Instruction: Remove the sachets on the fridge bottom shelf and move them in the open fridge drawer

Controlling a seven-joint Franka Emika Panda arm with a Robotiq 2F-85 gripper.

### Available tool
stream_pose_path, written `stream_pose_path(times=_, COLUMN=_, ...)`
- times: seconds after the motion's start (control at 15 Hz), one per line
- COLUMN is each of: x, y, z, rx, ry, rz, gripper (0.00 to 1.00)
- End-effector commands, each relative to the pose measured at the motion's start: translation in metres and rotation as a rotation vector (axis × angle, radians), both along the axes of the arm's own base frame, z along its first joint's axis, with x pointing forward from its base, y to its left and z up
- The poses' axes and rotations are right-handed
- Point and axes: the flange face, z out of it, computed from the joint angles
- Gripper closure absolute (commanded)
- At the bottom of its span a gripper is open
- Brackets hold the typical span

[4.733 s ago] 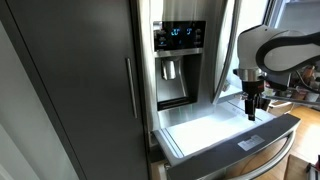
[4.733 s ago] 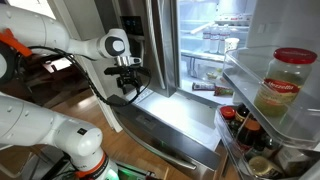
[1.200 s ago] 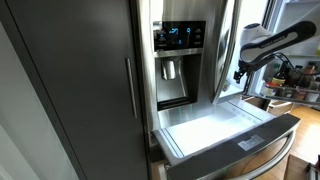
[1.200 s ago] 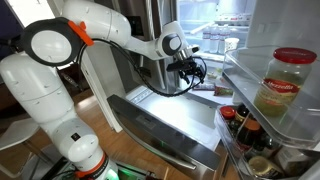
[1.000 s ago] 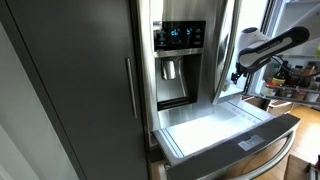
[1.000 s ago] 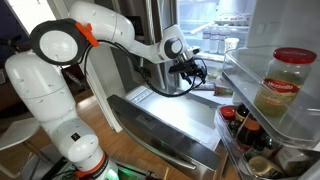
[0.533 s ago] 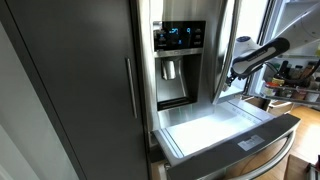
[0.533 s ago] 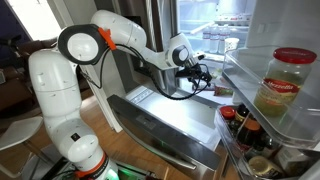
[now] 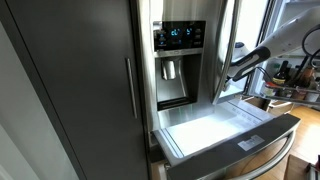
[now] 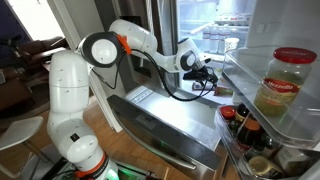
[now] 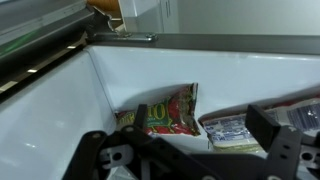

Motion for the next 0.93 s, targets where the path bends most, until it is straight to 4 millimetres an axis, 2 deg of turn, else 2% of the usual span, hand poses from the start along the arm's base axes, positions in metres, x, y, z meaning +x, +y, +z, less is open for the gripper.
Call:
stream_pose_path(times=0.0, x=0.019, y=-0.021, z=-0.017, rx=-0.012, ry=-0.048, rz=-0.017, gripper=0.00)
stream_pose_path(times=0.4, x=0.035, y=-0.037, z=-0.035, rx=-0.004, ry=-0.076, rz=-0.035, gripper=0.00)
stream_pose_path(times=0.87, x=0.040, y=-0.054, z=-0.044, rx=-0.023, ry=-0.093, rz=-0.046, gripper=0.01)
